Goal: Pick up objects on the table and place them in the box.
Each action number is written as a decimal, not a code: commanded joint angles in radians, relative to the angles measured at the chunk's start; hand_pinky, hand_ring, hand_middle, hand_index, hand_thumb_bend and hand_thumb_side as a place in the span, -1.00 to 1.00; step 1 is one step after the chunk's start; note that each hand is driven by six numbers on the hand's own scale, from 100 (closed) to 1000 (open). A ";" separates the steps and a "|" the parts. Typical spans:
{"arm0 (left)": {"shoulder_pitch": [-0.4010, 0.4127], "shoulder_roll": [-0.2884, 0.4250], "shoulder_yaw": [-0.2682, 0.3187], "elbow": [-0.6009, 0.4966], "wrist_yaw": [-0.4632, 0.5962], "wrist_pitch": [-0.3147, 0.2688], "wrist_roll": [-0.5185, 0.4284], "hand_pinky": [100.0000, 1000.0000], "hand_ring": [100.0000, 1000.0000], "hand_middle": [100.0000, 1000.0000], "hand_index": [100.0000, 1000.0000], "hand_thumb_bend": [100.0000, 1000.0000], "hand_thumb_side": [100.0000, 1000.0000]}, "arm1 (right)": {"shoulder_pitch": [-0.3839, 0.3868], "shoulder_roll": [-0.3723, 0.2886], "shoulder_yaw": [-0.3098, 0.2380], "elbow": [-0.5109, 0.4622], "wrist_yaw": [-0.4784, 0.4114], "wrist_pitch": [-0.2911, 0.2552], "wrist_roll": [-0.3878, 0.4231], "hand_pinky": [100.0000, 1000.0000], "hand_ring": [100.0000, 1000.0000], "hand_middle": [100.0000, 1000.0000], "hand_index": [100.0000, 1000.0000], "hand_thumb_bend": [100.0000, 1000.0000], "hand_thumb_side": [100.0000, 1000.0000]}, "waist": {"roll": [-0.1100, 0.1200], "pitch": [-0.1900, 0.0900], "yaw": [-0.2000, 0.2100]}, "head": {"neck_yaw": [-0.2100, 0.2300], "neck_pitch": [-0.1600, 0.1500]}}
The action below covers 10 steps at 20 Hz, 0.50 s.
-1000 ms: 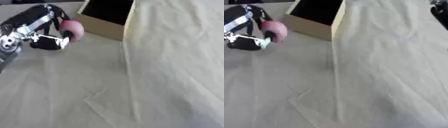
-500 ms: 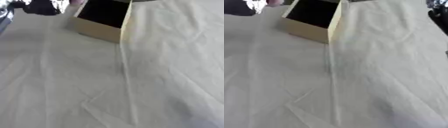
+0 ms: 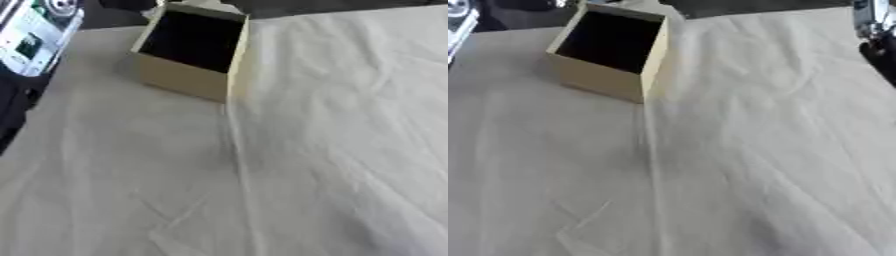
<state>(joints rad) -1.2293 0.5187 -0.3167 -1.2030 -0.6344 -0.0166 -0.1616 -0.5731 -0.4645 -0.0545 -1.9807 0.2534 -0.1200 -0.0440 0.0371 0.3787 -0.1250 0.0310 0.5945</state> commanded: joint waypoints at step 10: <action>-0.071 -0.081 0.059 0.201 -0.166 -0.084 0.033 -0.45 -0.02 0.13 0.26 -1.00 -0.71 | -0.030 -0.006 -0.001 -0.019 -0.012 -0.006 0.002 0.65 0.28 0.04 0.53 -1.00 0.37 | 0.008 -0.006 -0.032 | 0.028 -0.039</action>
<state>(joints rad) -1.2687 0.4308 -0.2740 -1.0057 -0.7879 -0.0921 -0.1312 -0.5895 -0.4608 -0.0492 -1.9807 0.2498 -0.1220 -0.0428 0.0482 0.3941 -0.1556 0.0553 0.5693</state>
